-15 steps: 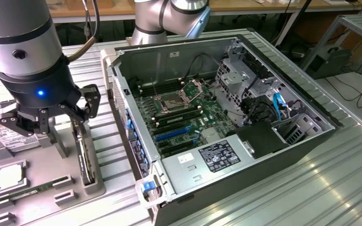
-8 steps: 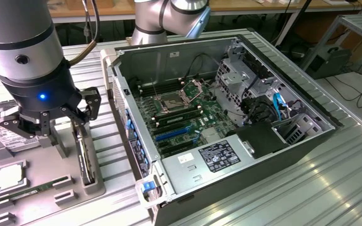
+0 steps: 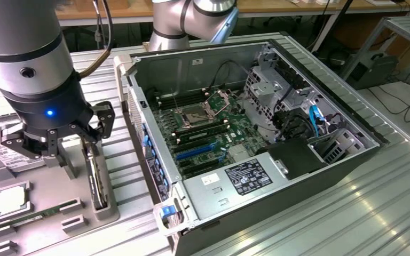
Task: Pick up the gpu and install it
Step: 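Pick up the gpu and move the gpu toward the slot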
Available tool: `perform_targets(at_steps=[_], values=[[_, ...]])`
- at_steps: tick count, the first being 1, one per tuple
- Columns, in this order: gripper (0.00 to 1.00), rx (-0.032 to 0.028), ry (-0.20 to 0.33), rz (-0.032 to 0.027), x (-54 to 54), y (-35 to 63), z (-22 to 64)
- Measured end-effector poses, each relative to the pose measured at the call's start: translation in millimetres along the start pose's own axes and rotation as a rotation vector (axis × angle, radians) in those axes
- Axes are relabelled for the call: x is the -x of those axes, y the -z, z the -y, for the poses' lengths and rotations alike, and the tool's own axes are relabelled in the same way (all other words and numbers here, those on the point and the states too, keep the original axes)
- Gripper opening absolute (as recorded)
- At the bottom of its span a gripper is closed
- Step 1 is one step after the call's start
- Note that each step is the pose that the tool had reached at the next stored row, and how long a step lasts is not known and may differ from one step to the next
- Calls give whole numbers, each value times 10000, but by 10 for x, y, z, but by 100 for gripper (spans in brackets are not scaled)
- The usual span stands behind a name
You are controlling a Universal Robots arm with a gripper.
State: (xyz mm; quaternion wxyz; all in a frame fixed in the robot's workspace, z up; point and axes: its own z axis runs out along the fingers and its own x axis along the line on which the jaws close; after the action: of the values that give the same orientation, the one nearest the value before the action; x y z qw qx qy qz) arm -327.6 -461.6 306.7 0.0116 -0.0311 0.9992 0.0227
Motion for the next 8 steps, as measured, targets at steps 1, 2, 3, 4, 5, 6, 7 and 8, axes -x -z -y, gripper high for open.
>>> perform_targets(at_steps=[1, 2, 3, 4, 5, 6, 7, 8], values=[[56, 0, 0, 0, 0, -8, 0], [56, -1, 0, -1, 0, -15, 1], [56, 0, 0, 0, -1, -27, 1], [56, -1, 0, 0, -1, -36, 2], [56, 0, -1, 1, -2, -50, 4], [56, 0, -1, 1, -2, -66, 8], [56, -1, -1, 1, -3, -83, 10], [56, 0, -2, 1, -3, -98, 11]])
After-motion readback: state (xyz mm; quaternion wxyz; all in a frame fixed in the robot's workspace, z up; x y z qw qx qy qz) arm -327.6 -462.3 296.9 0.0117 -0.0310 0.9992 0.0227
